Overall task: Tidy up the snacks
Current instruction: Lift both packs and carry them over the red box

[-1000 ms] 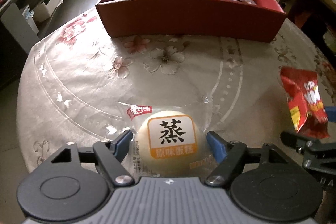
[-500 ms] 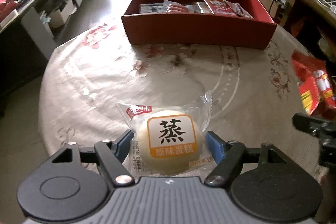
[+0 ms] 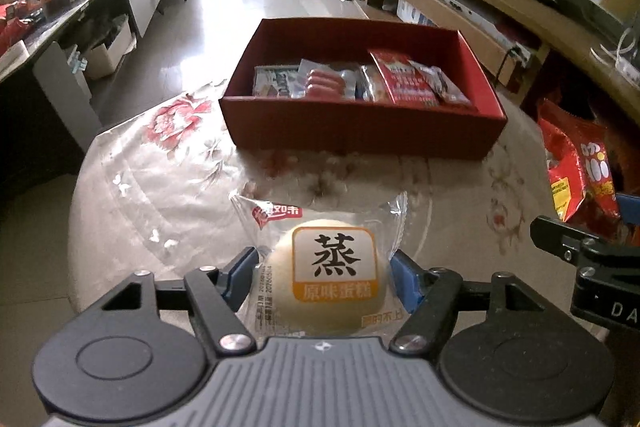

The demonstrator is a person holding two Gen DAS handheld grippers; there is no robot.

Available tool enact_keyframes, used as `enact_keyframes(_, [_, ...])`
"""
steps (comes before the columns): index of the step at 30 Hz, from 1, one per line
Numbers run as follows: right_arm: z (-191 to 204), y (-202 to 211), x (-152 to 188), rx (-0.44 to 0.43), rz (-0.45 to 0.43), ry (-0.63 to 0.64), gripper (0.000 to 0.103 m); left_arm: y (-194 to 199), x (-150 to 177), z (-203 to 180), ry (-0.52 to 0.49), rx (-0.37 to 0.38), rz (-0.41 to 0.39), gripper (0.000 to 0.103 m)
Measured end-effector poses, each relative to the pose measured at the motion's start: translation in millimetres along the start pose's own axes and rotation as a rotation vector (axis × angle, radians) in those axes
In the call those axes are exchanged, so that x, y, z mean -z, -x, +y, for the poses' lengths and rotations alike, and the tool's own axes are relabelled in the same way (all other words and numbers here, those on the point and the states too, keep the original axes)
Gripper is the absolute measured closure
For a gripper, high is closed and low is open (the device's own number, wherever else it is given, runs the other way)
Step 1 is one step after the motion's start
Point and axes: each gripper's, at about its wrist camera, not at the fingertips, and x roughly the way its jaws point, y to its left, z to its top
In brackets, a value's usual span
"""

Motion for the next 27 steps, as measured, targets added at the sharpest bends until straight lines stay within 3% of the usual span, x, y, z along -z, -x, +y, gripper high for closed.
enact_keyframes(13, [-12, -15, -40, -0.008, -0.051, -0.044, 0.028, -4, -54, 0, 0.036, 0.031, -0.072, 0.03])
enact_keyframes(27, [-16, -37, -84, -0.004, -0.091, -0.058, 0.028, -28, -102, -5, 0.032, -0.013, -0.115, 0.03])
